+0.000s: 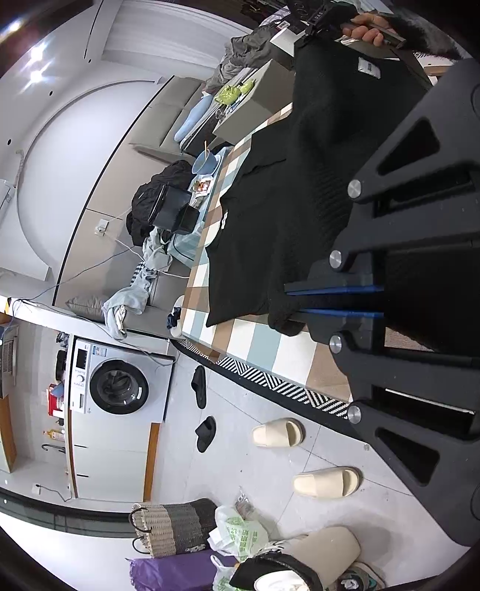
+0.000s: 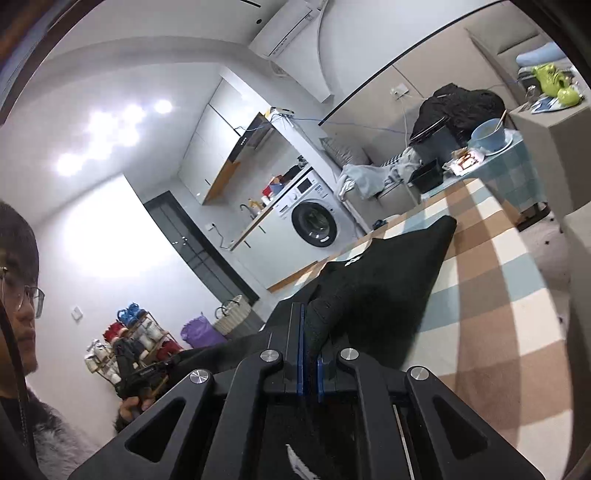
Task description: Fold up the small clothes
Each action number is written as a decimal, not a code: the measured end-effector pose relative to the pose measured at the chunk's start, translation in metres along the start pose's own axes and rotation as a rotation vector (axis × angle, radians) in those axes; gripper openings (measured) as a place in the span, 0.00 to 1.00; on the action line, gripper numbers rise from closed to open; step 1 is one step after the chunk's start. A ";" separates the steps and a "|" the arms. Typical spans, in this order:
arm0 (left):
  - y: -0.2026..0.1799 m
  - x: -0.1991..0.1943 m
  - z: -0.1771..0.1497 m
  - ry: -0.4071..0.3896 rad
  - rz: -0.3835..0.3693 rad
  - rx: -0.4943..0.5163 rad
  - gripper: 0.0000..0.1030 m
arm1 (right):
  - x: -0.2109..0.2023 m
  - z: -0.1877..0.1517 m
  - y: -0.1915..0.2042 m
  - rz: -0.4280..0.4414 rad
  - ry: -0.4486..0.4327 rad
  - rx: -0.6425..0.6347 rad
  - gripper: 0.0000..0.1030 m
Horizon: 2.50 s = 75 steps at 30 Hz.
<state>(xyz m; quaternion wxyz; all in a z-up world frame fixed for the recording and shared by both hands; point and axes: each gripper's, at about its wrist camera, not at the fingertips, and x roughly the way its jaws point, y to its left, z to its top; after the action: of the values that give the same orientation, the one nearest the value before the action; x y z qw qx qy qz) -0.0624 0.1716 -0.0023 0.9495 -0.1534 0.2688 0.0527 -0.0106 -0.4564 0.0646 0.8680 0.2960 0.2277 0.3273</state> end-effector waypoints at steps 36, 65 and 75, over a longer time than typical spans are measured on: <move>0.015 0.174 -0.008 0.268 0.067 -0.045 0.26 | 0.075 -0.014 -0.053 -0.445 0.341 -0.018 0.39; 0.035 0.191 0.050 0.145 0.047 -0.158 0.05 | 0.094 0.024 -0.052 -0.460 0.096 0.079 0.05; 0.039 0.219 0.034 0.235 0.088 -0.168 0.50 | 0.098 0.015 -0.075 -0.560 0.173 0.090 0.39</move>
<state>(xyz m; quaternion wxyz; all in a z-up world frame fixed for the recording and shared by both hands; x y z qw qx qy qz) 0.1335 0.2229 -0.0999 0.8920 -0.2256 0.3793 0.0981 0.0975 -0.4393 0.0056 0.8879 0.2309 0.3879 0.0885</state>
